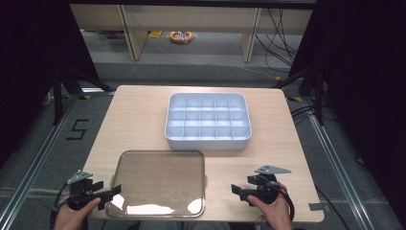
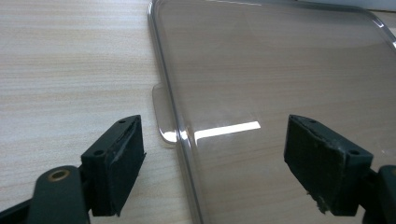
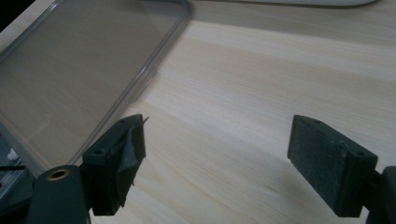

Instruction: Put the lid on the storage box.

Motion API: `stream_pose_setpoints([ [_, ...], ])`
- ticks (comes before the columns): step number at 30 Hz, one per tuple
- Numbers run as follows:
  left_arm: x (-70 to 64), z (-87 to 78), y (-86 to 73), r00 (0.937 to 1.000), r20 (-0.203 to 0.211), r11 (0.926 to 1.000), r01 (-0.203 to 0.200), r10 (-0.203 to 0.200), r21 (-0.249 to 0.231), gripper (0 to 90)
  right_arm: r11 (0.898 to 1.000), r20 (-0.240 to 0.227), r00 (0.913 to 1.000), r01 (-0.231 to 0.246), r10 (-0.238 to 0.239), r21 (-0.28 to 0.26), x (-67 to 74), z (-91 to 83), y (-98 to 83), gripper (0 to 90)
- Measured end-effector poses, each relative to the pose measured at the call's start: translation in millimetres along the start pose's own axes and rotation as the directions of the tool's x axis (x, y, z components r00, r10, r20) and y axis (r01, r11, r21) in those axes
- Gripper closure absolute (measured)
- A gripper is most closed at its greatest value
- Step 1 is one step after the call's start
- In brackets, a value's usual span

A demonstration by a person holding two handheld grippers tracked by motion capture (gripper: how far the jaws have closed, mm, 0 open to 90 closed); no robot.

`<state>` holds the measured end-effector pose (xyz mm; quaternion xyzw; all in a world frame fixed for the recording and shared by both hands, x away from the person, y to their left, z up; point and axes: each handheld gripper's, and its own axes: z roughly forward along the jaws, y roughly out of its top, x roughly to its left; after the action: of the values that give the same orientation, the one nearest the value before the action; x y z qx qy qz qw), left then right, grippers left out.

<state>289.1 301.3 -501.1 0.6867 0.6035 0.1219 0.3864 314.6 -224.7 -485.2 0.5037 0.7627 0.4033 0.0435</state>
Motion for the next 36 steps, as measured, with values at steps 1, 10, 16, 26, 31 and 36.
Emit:
stream_pose_setpoints([
  [1,1.0,-0.2,-0.2,1.0,0.0,1.0,-0.005,0.005,0.003,19.4,1.0,-0.006,1.0,0.007,-0.007,-0.009,1.8,2.2,0.0,21.8],
  [10,4.9,-1.4,0.2,0.9999,0.0,0.9993,-0.017,0.017,0.035,21.6,0.998,-0.046,0.9977,0.051,-0.05,0.027,19.0,18.0,5.4,25.5],
  [16,5.4,0.4,0.2,0.9998,0.006,0.9991,-0.021,0.02,0.038,25.7,0.996,-0.08,0.9945,0.073,-0.068,0.053,31.9,34.4,8.8,29.0],
  [26,11.6,1.4,2.9,0.9998,-0.008,0.999,-0.019,0.02,0.041,39.3,0.995,-0.098,0.993,0.073,-0.066,0.068,41.4,49.0,12.9,31.4],
  [31,15.5,6.7,6.4,0.9999,-0.011,0.9995,0.013,-0.013,0.03,45.4,0.995,-0.109,0.9923,0.067,-0.059,0.07,43.2,52.7,14.6,32.1],
  [36,17.9,12.9,5.5,1.0,0.001,0.9969,-0.007,0.007,0.078,48.2,0.996,-0.111,0.9933,0.042,-0.034,0.074,42.1,60.0,18.1,33.1],
])
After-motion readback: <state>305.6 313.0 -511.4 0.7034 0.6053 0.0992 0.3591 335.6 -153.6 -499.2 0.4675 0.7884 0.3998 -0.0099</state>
